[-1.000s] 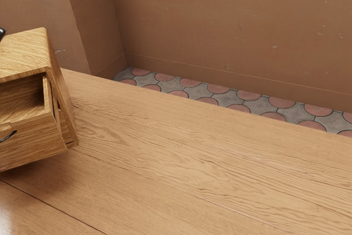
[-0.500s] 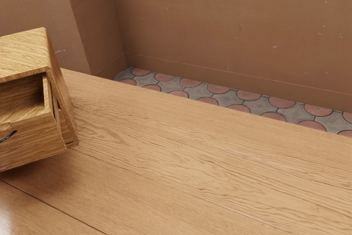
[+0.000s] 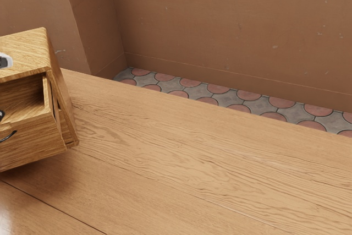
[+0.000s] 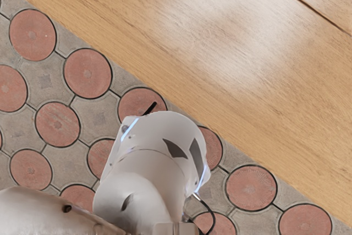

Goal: Push the drawer handle with one arm to close the drawer

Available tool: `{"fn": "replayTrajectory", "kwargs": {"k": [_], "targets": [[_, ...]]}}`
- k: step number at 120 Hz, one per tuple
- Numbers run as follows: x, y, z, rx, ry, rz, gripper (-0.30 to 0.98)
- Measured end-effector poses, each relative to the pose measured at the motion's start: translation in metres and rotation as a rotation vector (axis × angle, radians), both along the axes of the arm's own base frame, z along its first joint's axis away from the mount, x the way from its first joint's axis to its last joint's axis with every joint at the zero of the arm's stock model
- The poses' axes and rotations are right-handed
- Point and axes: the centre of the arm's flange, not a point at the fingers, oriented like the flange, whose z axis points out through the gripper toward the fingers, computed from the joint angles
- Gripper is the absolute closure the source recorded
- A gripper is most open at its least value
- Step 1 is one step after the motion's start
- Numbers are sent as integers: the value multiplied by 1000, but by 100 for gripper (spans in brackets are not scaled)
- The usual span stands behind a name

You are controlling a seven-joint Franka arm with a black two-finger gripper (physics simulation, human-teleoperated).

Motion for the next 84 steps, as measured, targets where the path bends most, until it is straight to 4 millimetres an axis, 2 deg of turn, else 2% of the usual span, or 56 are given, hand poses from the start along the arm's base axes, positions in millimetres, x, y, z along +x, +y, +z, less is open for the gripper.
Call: {"fn": "replayTrajectory", "kwargs": {"k": [17, 32, 84], "targets": [[6, 1, -11, 1, -28, 49, 79], [17, 13, -25, 11, -60, 124, 79], [28, 44, -29, 68, -125, 320, 79]]}}
